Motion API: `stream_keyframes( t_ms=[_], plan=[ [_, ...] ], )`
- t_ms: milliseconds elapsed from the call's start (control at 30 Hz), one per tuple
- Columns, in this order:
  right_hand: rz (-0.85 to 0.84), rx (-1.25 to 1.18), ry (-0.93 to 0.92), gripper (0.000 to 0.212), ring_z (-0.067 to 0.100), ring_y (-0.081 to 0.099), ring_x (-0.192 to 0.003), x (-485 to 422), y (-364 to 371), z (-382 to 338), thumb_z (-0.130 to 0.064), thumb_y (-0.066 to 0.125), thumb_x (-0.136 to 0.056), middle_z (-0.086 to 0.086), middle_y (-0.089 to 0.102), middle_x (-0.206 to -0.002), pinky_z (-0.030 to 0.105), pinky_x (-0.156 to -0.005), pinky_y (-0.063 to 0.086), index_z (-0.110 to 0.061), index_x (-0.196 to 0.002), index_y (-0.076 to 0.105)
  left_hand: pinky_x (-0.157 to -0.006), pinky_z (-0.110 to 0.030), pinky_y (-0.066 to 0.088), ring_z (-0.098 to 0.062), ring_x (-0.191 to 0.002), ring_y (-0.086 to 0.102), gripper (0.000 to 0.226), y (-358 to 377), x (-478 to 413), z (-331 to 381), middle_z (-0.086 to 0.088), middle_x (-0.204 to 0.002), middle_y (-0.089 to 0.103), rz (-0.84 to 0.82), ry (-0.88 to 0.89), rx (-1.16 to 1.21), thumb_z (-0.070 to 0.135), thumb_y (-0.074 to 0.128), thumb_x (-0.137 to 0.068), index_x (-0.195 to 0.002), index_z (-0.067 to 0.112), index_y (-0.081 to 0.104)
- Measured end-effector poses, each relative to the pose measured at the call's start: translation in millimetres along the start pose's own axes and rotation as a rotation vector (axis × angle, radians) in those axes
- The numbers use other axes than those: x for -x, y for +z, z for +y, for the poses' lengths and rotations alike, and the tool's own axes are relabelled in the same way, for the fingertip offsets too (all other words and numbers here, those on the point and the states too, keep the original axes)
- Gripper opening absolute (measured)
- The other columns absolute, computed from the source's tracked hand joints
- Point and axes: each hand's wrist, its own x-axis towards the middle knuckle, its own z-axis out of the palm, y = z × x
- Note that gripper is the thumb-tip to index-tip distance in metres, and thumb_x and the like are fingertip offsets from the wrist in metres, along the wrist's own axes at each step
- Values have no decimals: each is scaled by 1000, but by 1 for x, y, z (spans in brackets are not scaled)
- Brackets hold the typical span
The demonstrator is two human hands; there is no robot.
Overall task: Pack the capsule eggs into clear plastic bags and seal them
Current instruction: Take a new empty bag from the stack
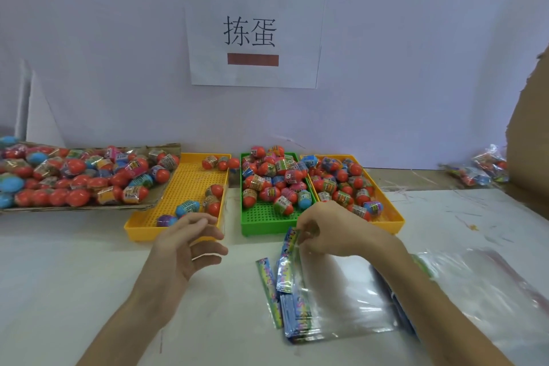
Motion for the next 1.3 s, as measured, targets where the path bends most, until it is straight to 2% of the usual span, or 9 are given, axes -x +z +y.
stream_keyframes(
  t_ms=[100,267,433,600,767,900,1033,1167,1300],
  plan=[
    [142,-96,-84,10,3,54,-65,-6,1,-6,-23,76,-87,-10,64,-75,15,-58,38,-20,-79,71,-61,-31,57,-28,-73,71,24,2,0,-3,-12,-96,74,13,7,-140,31,66,-79,-95,15,74],
    [396,-245,-182,17,-6,55,-70,-11,16,-27,-29,77,-87,-19,61,-70,9,-61,37,-33,-74,67,-62,-29,59,-21,-83,74,43,9,2,-8,11,-113,72,-23,65,-418,42,81,-80,-120,32,66],
    [377,-207,-228,20,2,52,-83,-8,35,-35,-43,71,-89,-21,58,-75,19,-78,37,-27,-78,77,-60,-18,45,-5,-65,55,21,8,0,-18,10,-91,74,-65,194,-773,25,80,-85,-103,32,75],
    [407,-190,-263,22,11,46,-85,-9,38,-41,-40,64,-96,-24,51,-75,44,-82,42,-29,-82,75,-70,-43,50,-34,-86,68,12,7,-1,-18,-8,-84,76,-111,186,-727,12,69,-94,-89,12,80],
    [331,-328,-243,8,1,59,-86,-5,32,-35,-38,71,-91,-24,63,-82,19,-74,47,-32,-97,74,-70,-31,54,-23,-81,74,12,5,-2,-20,-7,-85,78,-112,174,-658,7,65,-95,-91,5,76],
    [174,-449,-186,10,7,66,-72,-1,24,-23,-22,77,-88,-6,72,-79,27,-66,56,-30,-92,74,-65,-26,56,-17,-73,74,13,3,-4,-19,-10,-83,78,-95,161,-587,6,60,-98,-96,4,72],
    [112,-490,-145,14,16,69,-76,4,14,-13,-15,78,-86,0,73,-81,33,-74,59,-27,-93,75,-58,-29,58,-19,-65,72,15,3,-4,-18,-11,-82,78,-66,123,-524,6,57,-100,-107,6,70],
    [64,-336,-62,24,5,63,-72,9,9,-4,-7,74,-86,-9,69,-78,21,-65,52,-29,-94,75,-65,-42,59,-27,-69,72,14,2,-4,-17,-11,-85,79,-17,108,-530,10,58,-100,-105,7,70],
    [24,-327,-40,43,12,67,-77,14,6,-1,10,59,-83,-8,70,-78,27,-68,56,-29,-92,76,-58,-25,59,-25,-75,77,13,2,-3,-15,-6,-86,79,55,163,-494,8,56,-101,-100,6,69]
  ],
)
